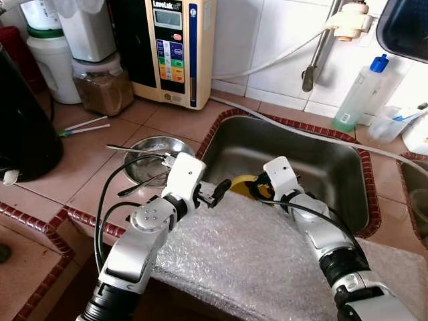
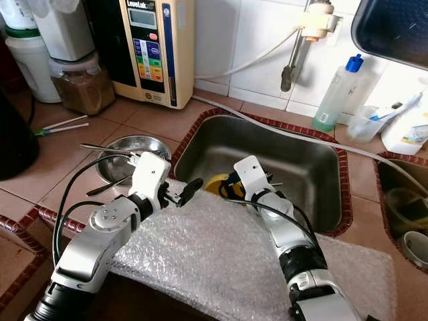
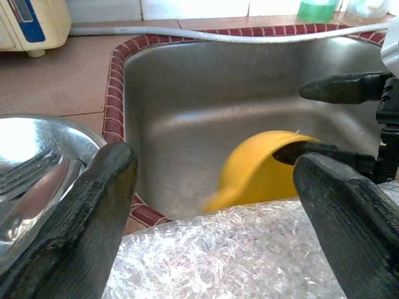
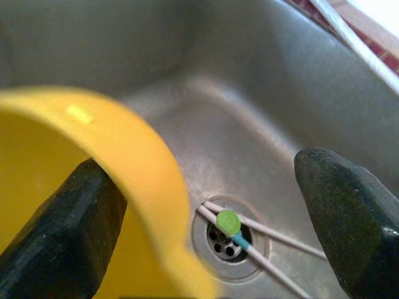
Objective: Kitchen organization
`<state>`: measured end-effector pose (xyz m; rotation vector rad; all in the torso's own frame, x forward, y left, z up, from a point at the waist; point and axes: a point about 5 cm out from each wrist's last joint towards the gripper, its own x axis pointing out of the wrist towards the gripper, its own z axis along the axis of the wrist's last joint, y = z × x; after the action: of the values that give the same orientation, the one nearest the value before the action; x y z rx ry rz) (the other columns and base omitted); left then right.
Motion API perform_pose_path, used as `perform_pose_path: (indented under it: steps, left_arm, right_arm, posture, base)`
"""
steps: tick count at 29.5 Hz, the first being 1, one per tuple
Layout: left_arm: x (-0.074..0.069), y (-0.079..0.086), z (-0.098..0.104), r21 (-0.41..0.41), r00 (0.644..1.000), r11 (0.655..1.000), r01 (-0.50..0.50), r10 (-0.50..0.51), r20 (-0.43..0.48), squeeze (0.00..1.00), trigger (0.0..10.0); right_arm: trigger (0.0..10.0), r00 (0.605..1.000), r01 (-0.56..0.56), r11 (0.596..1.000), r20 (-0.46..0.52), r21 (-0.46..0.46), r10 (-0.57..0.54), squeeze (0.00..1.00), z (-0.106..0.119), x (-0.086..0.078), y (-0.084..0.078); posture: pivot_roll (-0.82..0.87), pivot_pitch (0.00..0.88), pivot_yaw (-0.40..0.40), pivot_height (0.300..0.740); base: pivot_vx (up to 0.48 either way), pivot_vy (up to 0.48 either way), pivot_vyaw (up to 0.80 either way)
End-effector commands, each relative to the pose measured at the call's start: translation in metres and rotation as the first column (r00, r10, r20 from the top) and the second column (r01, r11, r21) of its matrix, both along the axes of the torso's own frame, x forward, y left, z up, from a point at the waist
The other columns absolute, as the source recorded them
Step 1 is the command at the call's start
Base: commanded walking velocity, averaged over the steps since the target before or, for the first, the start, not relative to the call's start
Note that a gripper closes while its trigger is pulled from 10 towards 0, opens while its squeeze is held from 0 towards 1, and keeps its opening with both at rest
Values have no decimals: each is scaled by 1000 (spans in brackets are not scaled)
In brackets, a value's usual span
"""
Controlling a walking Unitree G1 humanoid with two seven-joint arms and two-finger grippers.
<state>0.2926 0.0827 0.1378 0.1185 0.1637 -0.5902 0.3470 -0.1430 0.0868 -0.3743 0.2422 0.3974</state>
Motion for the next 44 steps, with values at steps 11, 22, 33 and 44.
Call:
perform_pose_path:
  steps: [11,22,33,44]
  left_arm:
    - [3,-3,4,12,1000,1000,7,-7,17,1000,10000]
    - [2,-4,1,24,1000,999,28,-29,6,1000,10000]
    - [21,26,26,-87,919,939,-334,345,192,0,10000]
    - [3,59,33,-124,820,886,-447,461,338,0,10000]
  right_arm:
    - [10000,992,-27,991,120,-130,43,1000,11,3,-11]
    - [10000,969,-21,995,241,-102,45,1000,27,6,-9]
    - [10000,898,-69,956,435,284,-64,0,71,-5,11]
    - [10000,905,-120,928,423,354,-44,0,83,-25,13]
  posture:
    - [81,0,-52,740]
    - [76,0,-50,740]
    - [66,0,-52,740]
    - [57,0,-49,740]
  base:
    - [0,0,0]
    - [0,0,0]
    - [0,0,0]
    - [0,0,0]
